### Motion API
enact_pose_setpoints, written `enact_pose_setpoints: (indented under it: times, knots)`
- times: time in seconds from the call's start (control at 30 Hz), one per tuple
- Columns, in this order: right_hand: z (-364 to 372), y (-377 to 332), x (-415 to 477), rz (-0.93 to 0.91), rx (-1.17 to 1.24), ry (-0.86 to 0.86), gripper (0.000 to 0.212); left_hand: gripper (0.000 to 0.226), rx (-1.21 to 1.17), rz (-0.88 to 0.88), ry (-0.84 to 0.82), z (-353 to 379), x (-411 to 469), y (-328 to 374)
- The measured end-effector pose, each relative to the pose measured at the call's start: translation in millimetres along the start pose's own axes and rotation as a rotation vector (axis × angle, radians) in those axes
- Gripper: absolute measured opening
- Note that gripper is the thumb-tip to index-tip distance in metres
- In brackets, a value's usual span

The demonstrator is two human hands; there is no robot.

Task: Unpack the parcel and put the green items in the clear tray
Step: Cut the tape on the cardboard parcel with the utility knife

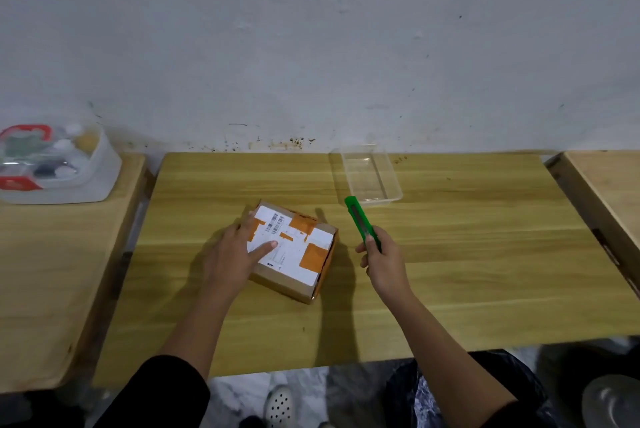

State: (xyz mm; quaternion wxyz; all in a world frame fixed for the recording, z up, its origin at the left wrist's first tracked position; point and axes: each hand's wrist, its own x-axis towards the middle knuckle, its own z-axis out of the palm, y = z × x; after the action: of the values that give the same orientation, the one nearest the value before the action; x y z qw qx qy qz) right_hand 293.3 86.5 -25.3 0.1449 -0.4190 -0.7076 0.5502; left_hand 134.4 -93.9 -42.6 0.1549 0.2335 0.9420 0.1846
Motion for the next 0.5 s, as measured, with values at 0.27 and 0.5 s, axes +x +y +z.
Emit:
enact_pose_setpoints:
  times: [0.27, 0.5]
  knots:
    - [32.9, -7.5, 28.0, -0.068, -0.032, -0.048, 0.035, 0.075, -0.539, -0.388, 0.26, 24.6, -40.1, 41.6]
    - [57.3, -14.9, 60.3, -0.079, -0.078, -0.032, 0.031, 0.075, -0.704, -0.183, 0.148, 24.3, -10.5, 8.2]
